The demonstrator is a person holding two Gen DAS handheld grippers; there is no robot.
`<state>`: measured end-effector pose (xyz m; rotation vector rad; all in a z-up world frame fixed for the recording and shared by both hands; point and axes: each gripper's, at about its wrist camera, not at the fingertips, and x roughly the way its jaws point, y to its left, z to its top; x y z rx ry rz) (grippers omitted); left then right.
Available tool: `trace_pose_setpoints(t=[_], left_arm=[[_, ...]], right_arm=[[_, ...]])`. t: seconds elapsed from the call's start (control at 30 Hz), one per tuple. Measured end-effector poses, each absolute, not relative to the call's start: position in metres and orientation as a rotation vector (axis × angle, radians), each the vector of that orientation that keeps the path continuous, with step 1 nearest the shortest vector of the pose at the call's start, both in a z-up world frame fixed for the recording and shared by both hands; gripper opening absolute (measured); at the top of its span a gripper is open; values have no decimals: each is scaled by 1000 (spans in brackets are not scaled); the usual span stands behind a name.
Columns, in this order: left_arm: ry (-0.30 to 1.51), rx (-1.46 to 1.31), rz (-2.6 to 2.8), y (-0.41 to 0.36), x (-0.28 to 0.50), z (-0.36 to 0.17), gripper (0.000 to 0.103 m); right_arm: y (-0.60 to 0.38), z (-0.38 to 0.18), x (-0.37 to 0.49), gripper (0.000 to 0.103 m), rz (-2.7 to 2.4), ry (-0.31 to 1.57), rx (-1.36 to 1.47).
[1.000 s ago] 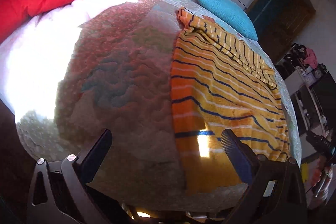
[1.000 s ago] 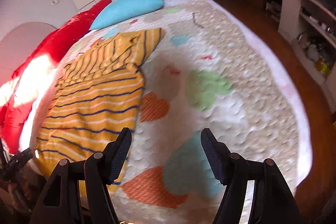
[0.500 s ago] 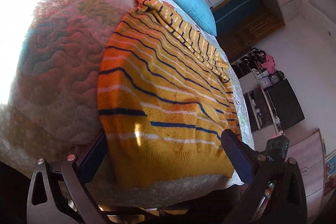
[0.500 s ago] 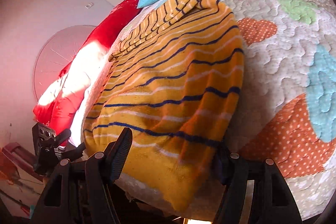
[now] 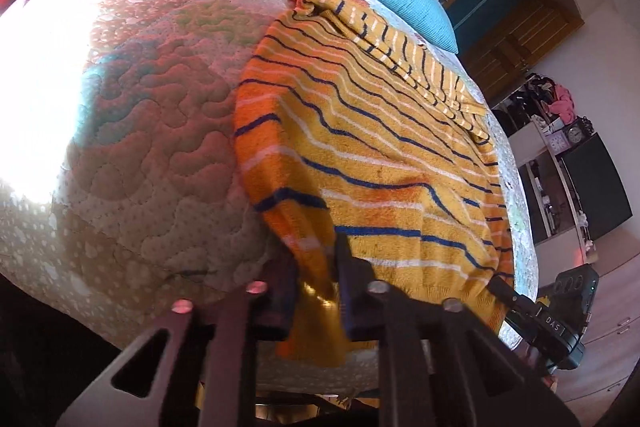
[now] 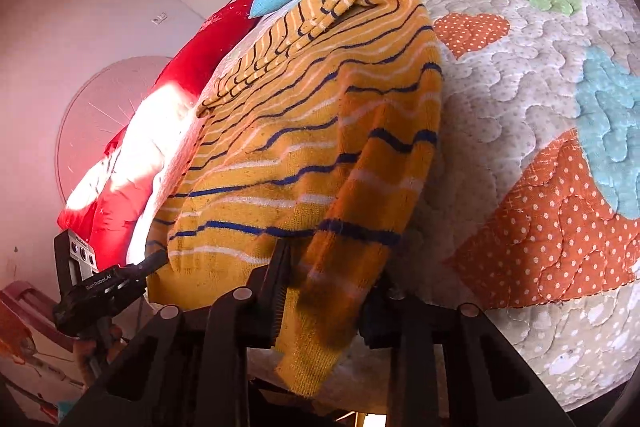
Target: Fold small clothes
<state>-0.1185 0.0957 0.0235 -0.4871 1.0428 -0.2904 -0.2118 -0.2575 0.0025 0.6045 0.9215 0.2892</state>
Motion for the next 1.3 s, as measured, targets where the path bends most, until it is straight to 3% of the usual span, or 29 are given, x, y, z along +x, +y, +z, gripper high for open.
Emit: trace_pose_setpoints(t=[0.03, 0.13, 0.4, 0.8, 1.1, 1.3], left_arm=[[1048, -507, -293, 98, -117, 22, 12], [1042, -484, -286, 97, -118, 30, 11], [942, -360, -294, 93, -159, 76, 7], [945, -431, -269, 111, -134, 77, 7], [855, -408, -271, 85, -20, 132, 7], [916, -360, -242, 47, 113, 130, 8]], right_arm=[[-256, 3, -210, 14, 271, 938, 579], [-262, 6, -204, 10, 306, 960, 624], [-263, 30, -247, 9, 432, 926, 632], [-268, 40, -218, 9, 448, 936, 633], [-282, 104, -109, 9, 457, 800, 599], [-294, 100, 12, 12, 348, 832, 630]])
